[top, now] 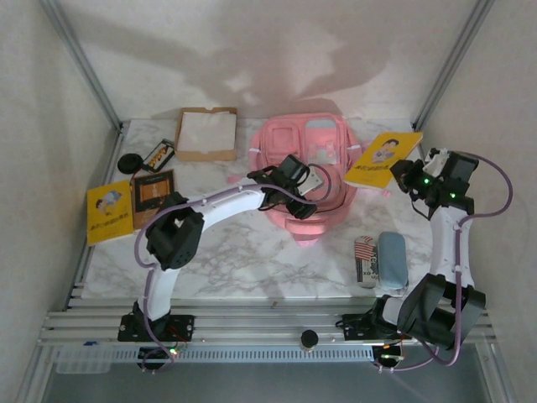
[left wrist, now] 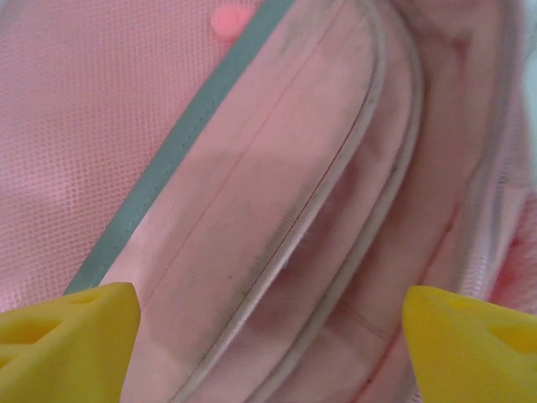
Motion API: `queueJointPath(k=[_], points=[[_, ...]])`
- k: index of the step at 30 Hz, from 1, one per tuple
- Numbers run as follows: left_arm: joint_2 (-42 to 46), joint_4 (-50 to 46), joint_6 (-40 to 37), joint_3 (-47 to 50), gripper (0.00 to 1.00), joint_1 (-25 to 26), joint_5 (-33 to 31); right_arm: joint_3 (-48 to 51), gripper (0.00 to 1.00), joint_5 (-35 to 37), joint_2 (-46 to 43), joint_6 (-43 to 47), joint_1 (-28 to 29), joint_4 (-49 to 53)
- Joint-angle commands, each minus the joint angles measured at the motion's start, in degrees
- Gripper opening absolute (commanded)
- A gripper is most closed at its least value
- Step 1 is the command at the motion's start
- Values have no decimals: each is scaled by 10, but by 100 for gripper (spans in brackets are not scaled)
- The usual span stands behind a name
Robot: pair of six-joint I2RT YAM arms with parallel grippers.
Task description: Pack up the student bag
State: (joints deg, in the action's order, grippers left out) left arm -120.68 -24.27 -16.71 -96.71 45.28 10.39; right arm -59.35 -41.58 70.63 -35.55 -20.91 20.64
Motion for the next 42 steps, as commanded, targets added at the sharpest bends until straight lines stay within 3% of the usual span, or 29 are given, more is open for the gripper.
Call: queueJointPath(k=[1,8,12,14,18,21,24,28,36,37,38,42], points=[[-32,-60,-60,-50,83,-2,-16,0,0,-23,-22,-2,-4,-37],[-90,-67,-78,-95,86,-1,-71,8,0,-30,-24,-14,-4,-51],[-122,-64,-82,-136,79,-1,-90,16,0,-32,-26,-21,-4,-64],[-133,-67,-86,-156,70,-2,-95,17,0,-30,-27,-19,-4,-61],[-140,-61,-87,-174,36,-7,-79,16,0,-24,-29,-14,-4,-56],[-145,-57,-87,-184,28,-11,-81,15,0,-24,-30,-12,-4,-55],[-152,-62,-85,-206,12,-14,-80,16,0,-19,-31,-10,-4,-55],[-151,-61,-82,-221,0,-18,-77,17,0,-19,-32,-8,-4,-54],[-111,-84,-59,-205,0,-21,-62,20,0,-20,-40,3,-4,-44],[-105,-88,-60,-202,3,-21,-57,19,0,-20,-39,3,-4,-44],[-103,-99,-63,-203,13,-20,-53,19,0,-22,-38,2,-4,-44],[-92,-142,-74,-193,27,-19,-15,21,0,-25,-41,2,-4,-41]])
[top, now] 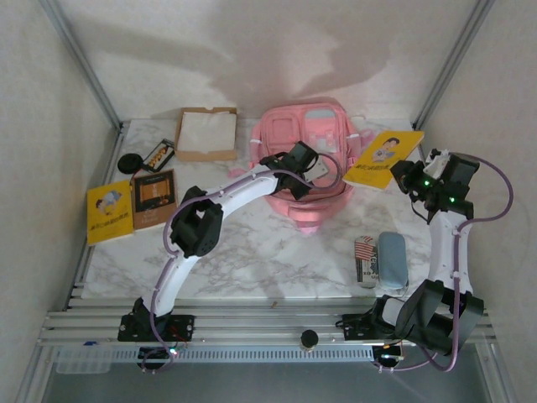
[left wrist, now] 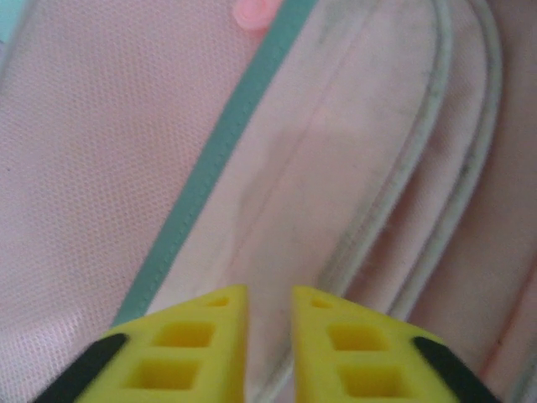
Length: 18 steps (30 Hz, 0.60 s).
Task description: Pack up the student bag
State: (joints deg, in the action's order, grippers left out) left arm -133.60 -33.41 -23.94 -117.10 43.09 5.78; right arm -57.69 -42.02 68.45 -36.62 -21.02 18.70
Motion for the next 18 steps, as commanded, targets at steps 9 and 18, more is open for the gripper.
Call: queueJointPath(k=[9,18], points=[[10,-135,12,15,34,9,95,6,0,-24,-24,14,-3,-19],[42,-41,103,161,30,47,180,6,0,-9,-21,19,-3,-20]])
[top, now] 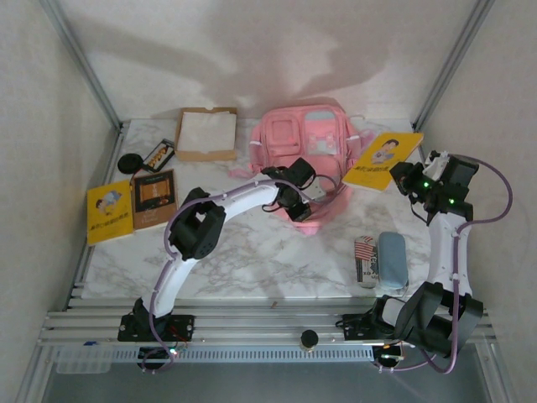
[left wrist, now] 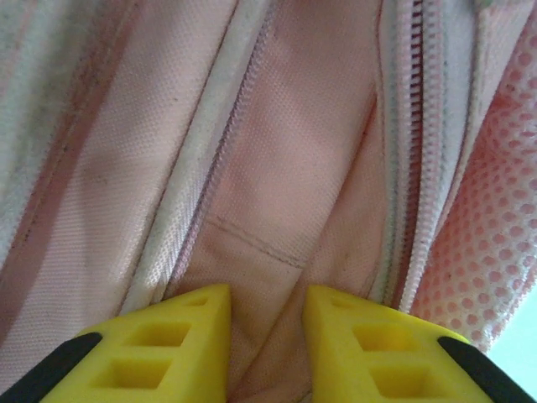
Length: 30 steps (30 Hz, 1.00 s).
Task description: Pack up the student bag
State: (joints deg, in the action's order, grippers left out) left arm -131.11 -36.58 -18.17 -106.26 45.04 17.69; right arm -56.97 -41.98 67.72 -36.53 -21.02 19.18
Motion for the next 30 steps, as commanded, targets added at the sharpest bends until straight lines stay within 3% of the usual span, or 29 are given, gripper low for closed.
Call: queueJointPath(k=[1,4,10,13,17,21,26,30], points=[[27,14,66,76,30,34,64,-2,0,-5,-12,19,-3,-25],[51,72,131,130,29,58,94,-2,0,6,-6,21,-3,-29],[86,165,265,144,34,131,60,-1,0,23,10,22,-3,-44],[111,197,281,134,37,133,35,-1,0,24,12,22,-3,-48],[142,140,220,94,41,110,-5,-9,0,20,14,17,-6,-48],[143,72,108,77,49,106,-70,-12,0,19,15,15,-7,-45],[109,26,36,49,56,108,-82,-9,0,12,18,11,-11,-44],[82,3,15,19,64,109,-56,-9,0,12,17,9,-17,-42]])
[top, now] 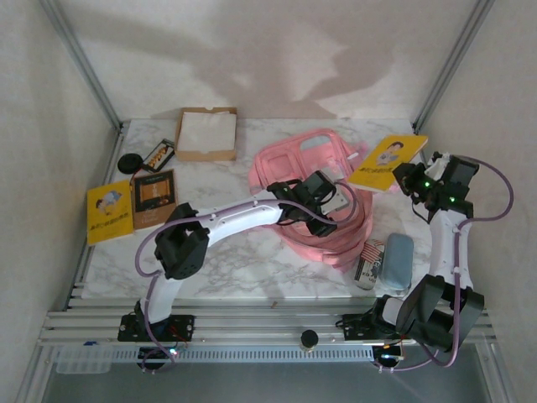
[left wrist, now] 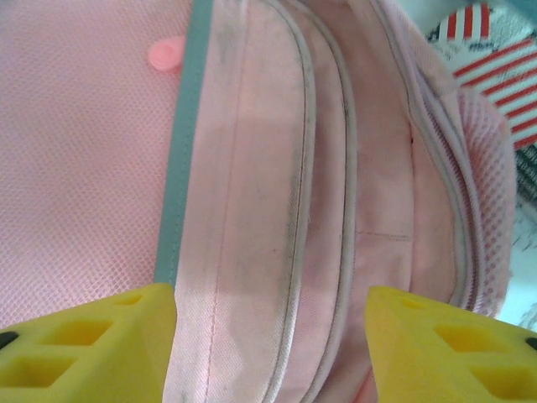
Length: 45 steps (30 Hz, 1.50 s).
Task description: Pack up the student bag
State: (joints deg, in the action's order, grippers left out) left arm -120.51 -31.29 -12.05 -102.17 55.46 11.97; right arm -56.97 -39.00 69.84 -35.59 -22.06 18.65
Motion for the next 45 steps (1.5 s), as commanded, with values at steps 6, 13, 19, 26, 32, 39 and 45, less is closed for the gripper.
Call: queueJointPath(k=[6,13,19,26,32,39,45], points=[[-49,-35,-56,-20,69,8,-2,-7,0,-19,-2,-2,-11,-39],[-69,10,-47,-29,64,-3,-61,-3,0,-19,-3,1,-12,-41],[-72,33,-46,-25,45,-29,-51,0,0,-15,-3,6,-11,-38],[-83,44,-50,-29,20,-47,-25,0,0,-14,-6,9,-12,-36],[-88,49,-56,-32,6,-55,-19,-1,0,-10,-9,12,-12,-32],[-72,56,-53,-28,0,-62,-24,2,0,-11,-13,12,-11,-34],[-45,53,-39,-29,0,-69,-48,-2,0,-14,-14,20,-11,-20]])
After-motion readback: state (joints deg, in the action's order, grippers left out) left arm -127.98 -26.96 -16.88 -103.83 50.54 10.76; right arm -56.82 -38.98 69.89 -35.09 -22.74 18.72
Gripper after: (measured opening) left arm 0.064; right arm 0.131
